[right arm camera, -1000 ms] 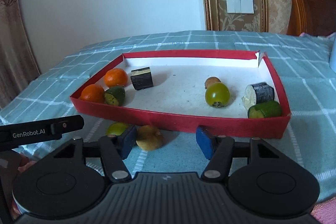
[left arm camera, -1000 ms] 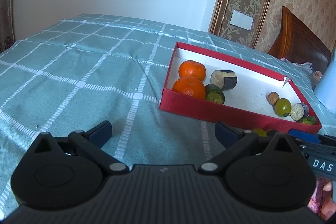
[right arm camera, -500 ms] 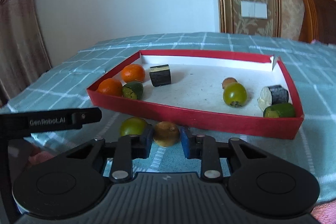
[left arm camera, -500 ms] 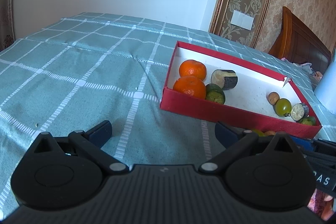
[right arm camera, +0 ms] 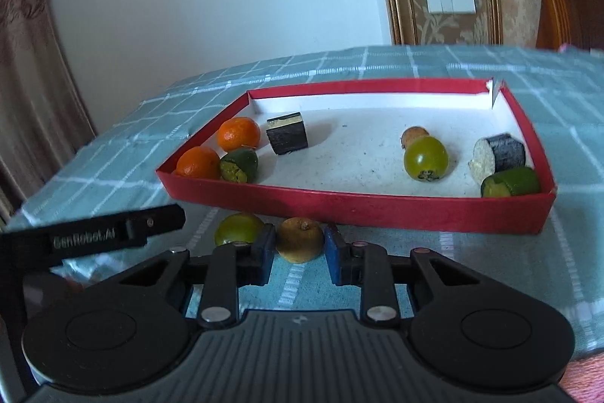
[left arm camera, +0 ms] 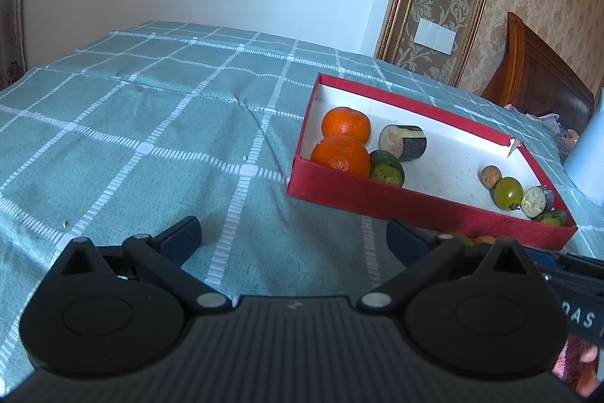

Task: Organize fruits
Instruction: 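Carry the brown fruit into the red box and open the right gripper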

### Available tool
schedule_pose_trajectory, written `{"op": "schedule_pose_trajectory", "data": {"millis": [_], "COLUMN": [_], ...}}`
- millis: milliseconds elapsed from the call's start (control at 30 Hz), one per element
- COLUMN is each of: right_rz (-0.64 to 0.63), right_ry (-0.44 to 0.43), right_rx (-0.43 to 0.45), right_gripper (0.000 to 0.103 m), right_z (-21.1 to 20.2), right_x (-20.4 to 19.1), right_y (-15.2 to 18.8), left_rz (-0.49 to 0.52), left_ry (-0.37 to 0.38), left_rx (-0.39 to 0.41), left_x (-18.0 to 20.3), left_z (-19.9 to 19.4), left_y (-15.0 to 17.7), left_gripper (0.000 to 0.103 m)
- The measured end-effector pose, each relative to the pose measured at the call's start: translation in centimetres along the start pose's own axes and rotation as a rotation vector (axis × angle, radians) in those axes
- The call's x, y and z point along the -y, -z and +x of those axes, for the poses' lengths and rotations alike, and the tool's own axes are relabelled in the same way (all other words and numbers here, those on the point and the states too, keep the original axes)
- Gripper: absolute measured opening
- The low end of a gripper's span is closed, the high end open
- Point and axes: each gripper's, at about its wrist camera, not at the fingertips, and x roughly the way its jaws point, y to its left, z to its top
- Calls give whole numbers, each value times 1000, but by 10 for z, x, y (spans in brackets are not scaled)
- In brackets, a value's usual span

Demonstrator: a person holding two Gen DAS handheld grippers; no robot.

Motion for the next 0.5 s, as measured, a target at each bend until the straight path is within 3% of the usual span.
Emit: {"op": "schedule_pose_trajectory", "data": {"millis": [233, 500], "right_rz": [-76, -93], "right_ry": [47, 139], "right_rx": [81, 143], "right_gripper": [27, 27], "right_z": [-23, -17], "right_x": [-2, 18], "right_y": [1, -35], "left_rz": [-1, -3], "left_ry": [2, 3], "left_rx": [0, 1], "left_x": [-1, -1], "left_z": [0, 0], "left_y": [0, 0], "left_gripper": [103, 103]}}
